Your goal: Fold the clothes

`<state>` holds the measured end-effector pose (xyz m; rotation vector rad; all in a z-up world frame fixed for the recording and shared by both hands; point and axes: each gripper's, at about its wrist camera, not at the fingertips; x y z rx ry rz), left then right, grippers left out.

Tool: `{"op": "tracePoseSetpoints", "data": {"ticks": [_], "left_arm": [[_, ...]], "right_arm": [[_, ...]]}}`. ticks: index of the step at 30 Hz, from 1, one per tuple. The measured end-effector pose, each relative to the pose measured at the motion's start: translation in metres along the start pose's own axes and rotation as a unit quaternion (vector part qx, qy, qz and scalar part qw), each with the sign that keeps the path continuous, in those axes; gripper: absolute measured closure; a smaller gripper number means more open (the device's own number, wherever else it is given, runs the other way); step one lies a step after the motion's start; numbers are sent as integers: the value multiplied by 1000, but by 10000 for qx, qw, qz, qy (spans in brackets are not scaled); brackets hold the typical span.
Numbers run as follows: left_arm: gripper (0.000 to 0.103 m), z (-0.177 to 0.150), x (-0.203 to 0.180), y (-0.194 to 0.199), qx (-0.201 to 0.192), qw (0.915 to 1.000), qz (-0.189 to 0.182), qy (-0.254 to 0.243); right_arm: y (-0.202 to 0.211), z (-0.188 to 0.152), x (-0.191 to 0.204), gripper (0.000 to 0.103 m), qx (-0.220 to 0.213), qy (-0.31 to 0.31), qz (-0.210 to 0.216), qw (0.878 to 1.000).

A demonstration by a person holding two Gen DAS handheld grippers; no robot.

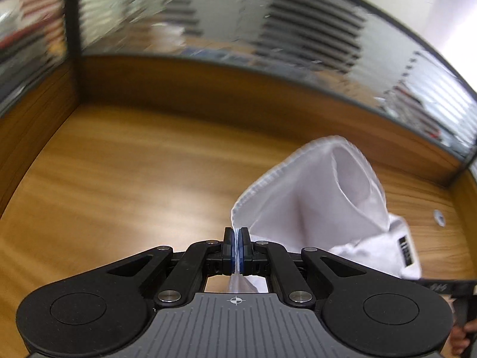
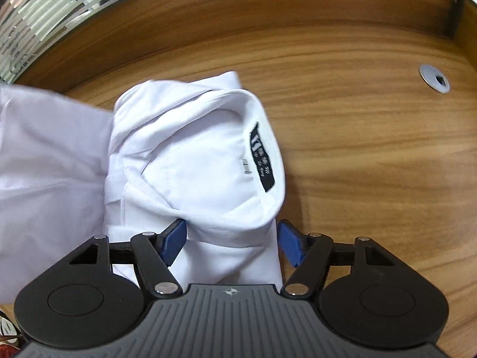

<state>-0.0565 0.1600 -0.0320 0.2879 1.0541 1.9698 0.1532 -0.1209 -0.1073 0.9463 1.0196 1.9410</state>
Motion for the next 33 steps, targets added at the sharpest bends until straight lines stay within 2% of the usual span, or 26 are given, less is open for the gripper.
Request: {"op": "tracePoseSetpoints", "data": {"ticks": [4,8,11,15,17,19,22,26,29,33], "left_arm": [[98,-18,33,-4,112,9993,237,277],[98,-31,61,-6,197,9977,504,410],[98,-37,81,-7,277,9961,560,618],[98,-42,88,-3,272,9956,614,656],[98,-39,88,-3,242,9956,612,673],[98,-37,88,-2,194,9952,651,712],[98,-34,81,-2,159,9949,710,696],[98,-34,74,2,141,9956,743,546],[98,-32,74,5,90,9951,853,488],[98,-29,77,7,71,9941,875,638]], "right_arm": [[-1,11,10,30,-20,-49,78,10000],[-2,26,29,29,-143,156,111,9997],[-2,38,43,29,-168,241,157,9994],[-19,49,66,31,-53,514,79,9986],[-32,50,76,47,63,717,-14,9974],[-47,52,81,92,139,863,-120,9961],[-52,52,80,98,-30,939,-132,9955],[-37,54,69,99,-485,855,-92,9951],[-10,57,55,99,-869,744,-315,9929],[21,63,16,99,-1146,477,-604,9904]]}}
Point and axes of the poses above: each gripper's, at about its wrist camera, not at the fingertips, and y roughly against the way its jaws point, x to its left, z to its top, and after that the axes turned 1 degree about -x, right-handed
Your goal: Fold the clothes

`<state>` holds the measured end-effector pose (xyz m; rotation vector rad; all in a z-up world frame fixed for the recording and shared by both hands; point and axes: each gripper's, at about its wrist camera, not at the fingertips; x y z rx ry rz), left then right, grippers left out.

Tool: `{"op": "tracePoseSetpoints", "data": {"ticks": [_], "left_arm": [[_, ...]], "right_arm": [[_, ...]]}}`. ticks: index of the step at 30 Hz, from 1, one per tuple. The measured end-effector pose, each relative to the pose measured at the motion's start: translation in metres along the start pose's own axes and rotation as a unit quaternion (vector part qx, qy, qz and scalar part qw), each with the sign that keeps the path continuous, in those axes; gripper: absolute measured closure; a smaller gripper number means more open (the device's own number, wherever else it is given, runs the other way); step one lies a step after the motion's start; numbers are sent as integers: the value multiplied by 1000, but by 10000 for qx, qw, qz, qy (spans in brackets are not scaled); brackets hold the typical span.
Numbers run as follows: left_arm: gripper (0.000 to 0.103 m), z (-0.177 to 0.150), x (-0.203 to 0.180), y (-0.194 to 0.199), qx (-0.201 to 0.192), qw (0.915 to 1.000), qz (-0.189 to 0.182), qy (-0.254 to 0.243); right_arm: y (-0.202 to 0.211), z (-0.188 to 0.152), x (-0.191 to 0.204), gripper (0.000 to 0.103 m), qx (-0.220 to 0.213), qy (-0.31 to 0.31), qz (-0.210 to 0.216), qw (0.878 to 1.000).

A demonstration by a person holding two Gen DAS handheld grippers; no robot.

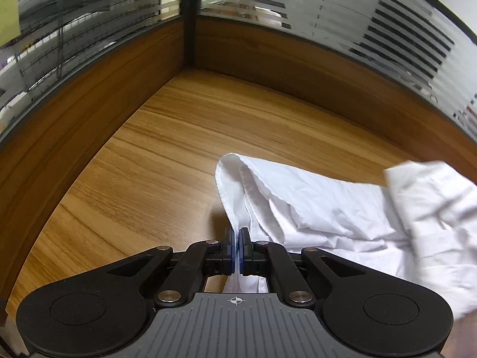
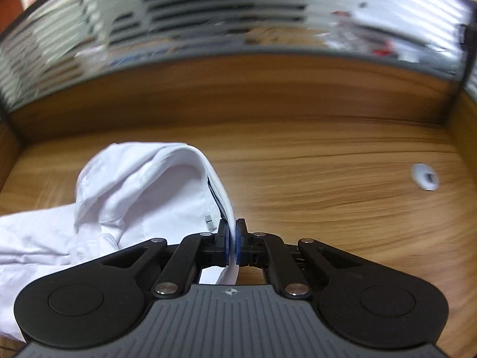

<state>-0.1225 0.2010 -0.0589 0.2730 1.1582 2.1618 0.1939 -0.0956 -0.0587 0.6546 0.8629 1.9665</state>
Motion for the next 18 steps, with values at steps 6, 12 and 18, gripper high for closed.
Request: {"op": "tracePoseSetpoints", "data": {"ticks": [6,12,18], "left_arm": [[98,9,-6,15,-132,9995,188,-204],[98,18,-15,37,-122,9996,-44,-246],[98,7,-22,49,33,9993,149,-352]], "right_arm": [[41,5,-81,99,-302,-212,-1013,9942],[60,-10,-168,99,-83,-438,-1749,9836],[64,-62,-193,99,492,-359,-2057,9767]]}}
Point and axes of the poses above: each gripper's, at about its wrist camera, not at the fingertips, and y roughly against the way its jaws point, x to its left, z to its top, and after that the axes turned 1 degree about -x, right-handed
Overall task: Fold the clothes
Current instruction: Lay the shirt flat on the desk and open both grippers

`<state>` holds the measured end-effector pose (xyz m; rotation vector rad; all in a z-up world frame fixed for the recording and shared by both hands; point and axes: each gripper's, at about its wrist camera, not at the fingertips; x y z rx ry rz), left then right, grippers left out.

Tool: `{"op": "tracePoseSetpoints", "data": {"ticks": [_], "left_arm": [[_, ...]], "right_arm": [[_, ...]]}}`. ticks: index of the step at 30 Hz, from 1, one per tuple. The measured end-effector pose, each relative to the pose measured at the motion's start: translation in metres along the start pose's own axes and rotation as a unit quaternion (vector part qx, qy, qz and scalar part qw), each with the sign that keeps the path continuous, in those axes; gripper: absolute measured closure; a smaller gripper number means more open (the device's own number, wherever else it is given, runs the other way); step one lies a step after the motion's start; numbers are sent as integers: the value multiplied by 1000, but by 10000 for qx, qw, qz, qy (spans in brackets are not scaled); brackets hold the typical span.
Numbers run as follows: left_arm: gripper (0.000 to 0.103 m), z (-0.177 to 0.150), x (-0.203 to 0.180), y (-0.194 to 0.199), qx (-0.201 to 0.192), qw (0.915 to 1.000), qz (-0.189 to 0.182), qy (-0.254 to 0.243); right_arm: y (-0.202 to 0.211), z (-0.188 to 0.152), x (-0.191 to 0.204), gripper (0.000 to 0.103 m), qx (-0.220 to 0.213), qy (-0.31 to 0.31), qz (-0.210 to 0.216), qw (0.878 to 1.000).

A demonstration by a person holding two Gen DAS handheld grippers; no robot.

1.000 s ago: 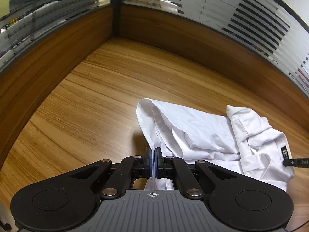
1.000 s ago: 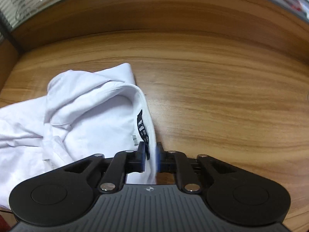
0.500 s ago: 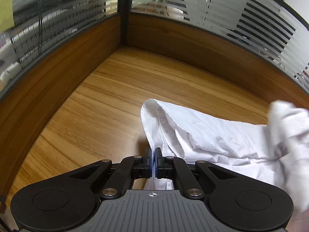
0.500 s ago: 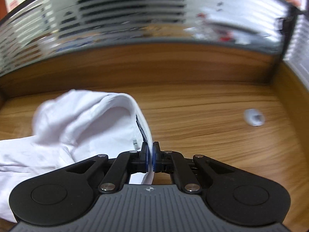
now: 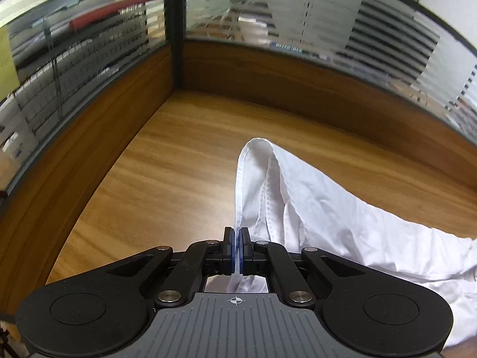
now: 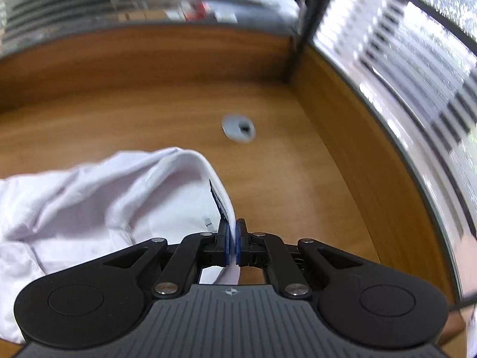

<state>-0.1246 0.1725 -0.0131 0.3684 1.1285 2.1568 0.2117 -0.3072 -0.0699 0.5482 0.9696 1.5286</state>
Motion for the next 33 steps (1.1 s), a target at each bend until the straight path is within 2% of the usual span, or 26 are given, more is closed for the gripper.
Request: {"op": "tracePoseSetpoints", "data": {"ticks": [3,7,8,9,10,12,17,23,25,29,33], "left_arm": [[98,-13,4,-1,147,9996,200,112],[95,-29,14,4,259,9989,304,257],[92,-32,17,4,281,9987,314,293],[83,-35,21,4,308,9985,317,312],[80,-38,24,4,334,9984,320,330],[80,-43,28,5,395,9983,328,282],[75,-52,13,2,461,9967,235,-624],[69,-57,-11,-12,532,9848,-135,-1650],[68,-58,-18,-19,549,9792,-249,-1938],[68,-57,-41,-33,428,9638,-249,-2618],[68,-56,-54,-53,430,9507,-210,-3064]], "right_arm": [[0,-25,-11,99,233,-79,-97,9997],[4,-43,-12,96,399,186,-227,9988],[6,-45,-12,94,398,309,-265,9984],[9,-44,-9,87,324,473,-288,9979],[13,-40,-7,76,235,630,-296,9973],[22,-28,7,71,40,879,-166,9960],[27,-21,37,71,-83,1425,701,9873],[33,-26,101,70,-78,2279,1434,9630],[31,-27,118,68,-55,2488,1634,9547],[30,-30,148,64,-30,2797,2014,9387],[30,-31,176,50,-3,2892,2245,9306]]}}
Point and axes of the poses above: each gripper's, at about its wrist camera, not at the fingertips, and y roughly against the way its jaws point, x to its left, z to its top, and after that the axes turned 1 degree about -x, right-handed
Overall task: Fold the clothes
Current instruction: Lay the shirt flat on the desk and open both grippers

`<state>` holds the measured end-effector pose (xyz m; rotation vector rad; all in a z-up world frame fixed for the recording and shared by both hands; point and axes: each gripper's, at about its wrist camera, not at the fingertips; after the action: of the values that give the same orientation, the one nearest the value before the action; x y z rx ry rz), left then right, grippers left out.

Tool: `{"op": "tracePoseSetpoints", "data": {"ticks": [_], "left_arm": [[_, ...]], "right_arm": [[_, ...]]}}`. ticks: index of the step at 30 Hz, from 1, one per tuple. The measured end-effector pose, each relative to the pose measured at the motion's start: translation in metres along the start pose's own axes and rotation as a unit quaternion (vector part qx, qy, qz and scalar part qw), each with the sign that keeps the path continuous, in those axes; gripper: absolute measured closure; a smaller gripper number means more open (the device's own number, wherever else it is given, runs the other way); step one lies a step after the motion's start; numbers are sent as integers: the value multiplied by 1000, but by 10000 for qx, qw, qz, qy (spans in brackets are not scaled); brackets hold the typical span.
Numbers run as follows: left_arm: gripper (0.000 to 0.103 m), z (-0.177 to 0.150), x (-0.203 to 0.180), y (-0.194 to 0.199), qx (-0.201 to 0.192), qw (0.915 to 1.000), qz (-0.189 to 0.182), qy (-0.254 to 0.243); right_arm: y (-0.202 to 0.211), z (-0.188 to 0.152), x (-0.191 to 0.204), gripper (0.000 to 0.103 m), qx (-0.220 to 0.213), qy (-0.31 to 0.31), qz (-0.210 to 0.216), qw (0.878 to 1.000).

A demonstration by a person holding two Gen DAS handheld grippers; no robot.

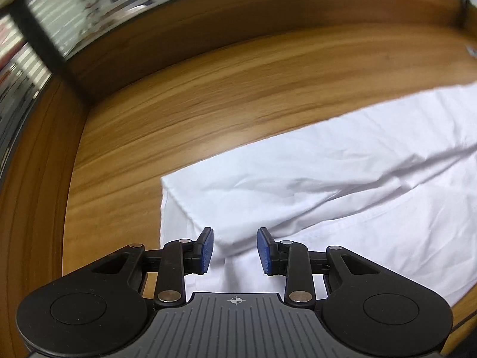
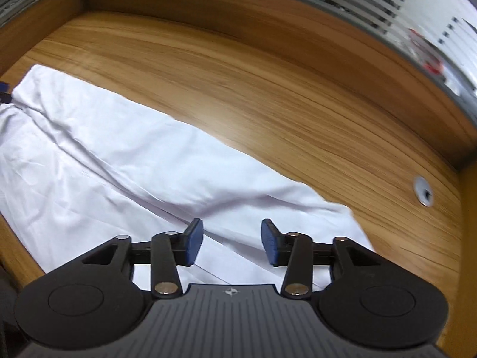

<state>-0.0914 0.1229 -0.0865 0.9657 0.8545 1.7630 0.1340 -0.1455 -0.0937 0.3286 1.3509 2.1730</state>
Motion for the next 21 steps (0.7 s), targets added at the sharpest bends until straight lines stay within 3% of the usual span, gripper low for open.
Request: {"op": "tracePoseSetpoints", "data": {"ticks": [2,5,7,8,10,13,15,18,21], "left_arm": [[67,3,-1,-9,66,10000,0,-67],[66,8,-1,-20,108,9999,-7,-95],[59,10,1,-24,119,9999,4,-106],[59,10,2,-25,136,9999,-13,-94],[59,10,5,-28,171,9998,-47,-70],[59,10,10,-30,181,9997,-152,-47],[58,9,12,-29,186,9995,-239,-41],[46,8,14,-29,185,9990,-411,-38],[46,2,15,-28,204,9985,-484,-131]], "right_arm": [[-8,7,9,43,34,-40,110,9999],[-23,12,17,43,144,-164,198,9996],[-34,14,18,46,244,-288,121,9992],[-39,15,17,49,297,-394,124,9987],[-47,18,14,77,439,-609,273,9968],[-51,22,14,95,497,-680,180,9963],[-50,25,10,96,479,-773,239,9956],[-44,29,5,98,447,-791,267,9955],[-43,33,4,98,429,-778,230,9958]]}}
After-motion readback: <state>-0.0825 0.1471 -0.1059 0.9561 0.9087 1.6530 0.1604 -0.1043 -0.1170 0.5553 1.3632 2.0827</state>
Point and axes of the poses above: each gripper's, at about its wrist camera, not at the fingertips, and y roughly against the way its jaws point, x to its left, z to its top, and after that the axes turned 1 degree about -x, right-handed
